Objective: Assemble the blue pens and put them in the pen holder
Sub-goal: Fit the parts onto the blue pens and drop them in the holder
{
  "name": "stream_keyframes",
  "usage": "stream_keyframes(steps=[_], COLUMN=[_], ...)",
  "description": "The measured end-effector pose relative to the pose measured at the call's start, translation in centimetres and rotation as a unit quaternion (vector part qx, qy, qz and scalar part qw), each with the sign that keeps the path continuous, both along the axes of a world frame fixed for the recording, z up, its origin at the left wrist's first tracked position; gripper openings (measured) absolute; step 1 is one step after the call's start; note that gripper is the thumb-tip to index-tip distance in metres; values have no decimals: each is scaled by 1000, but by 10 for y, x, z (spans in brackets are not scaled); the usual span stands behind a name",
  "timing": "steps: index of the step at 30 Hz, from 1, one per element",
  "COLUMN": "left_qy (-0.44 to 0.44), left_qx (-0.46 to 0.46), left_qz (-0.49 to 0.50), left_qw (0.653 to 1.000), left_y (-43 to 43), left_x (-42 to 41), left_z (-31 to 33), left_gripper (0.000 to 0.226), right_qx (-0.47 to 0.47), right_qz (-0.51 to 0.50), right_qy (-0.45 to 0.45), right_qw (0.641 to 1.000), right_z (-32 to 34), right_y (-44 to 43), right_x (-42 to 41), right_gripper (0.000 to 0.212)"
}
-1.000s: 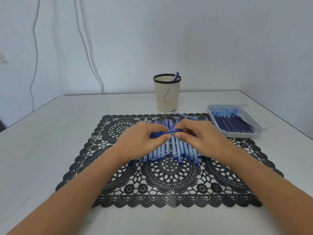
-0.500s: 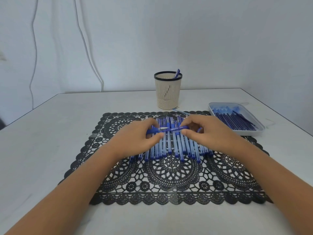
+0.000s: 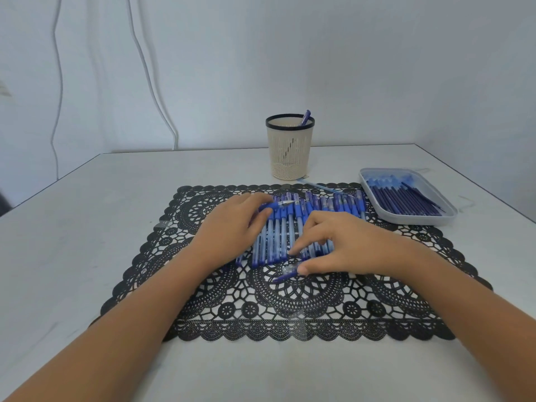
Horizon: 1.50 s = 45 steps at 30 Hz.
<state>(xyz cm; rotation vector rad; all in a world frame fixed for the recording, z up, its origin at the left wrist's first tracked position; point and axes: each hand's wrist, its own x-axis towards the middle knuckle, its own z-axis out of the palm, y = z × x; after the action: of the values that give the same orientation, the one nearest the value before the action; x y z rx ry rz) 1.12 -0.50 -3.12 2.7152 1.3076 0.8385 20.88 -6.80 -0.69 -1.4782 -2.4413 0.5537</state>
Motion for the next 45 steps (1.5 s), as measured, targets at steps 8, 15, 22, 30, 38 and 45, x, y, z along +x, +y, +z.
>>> stream_keyframes(steps=[8,15,22,30,38,45], left_qy=[-14,21,-61,-5,-57,-71], left_qx=[23,19,-131,-35,-130,-207], left_qz=[-63,-106,-115,-75,-113,-115], left_qw=[998,994,983,997,983,969], left_y=[-4,-12,-16,-18,-20,-18], left_x=[4,8,9,10,8,2], left_z=[2,9,22,22,32,38], left_gripper=[30,45,25,36,27,33], right_qx=[83,55,215,89,68,128], right_qz=[-167,-142,-60,-118,-89,-57], right_qy=[174,202,137,210,280,253], right_qw=[967,968,965,966,953,957], right_z=[-1,-1,-8,-6,-4,-6], right_y=[8,8,12,12,10,12], right_x=[4,1,7,5,6,7], right_gripper=[23,28,23,40,29,8])
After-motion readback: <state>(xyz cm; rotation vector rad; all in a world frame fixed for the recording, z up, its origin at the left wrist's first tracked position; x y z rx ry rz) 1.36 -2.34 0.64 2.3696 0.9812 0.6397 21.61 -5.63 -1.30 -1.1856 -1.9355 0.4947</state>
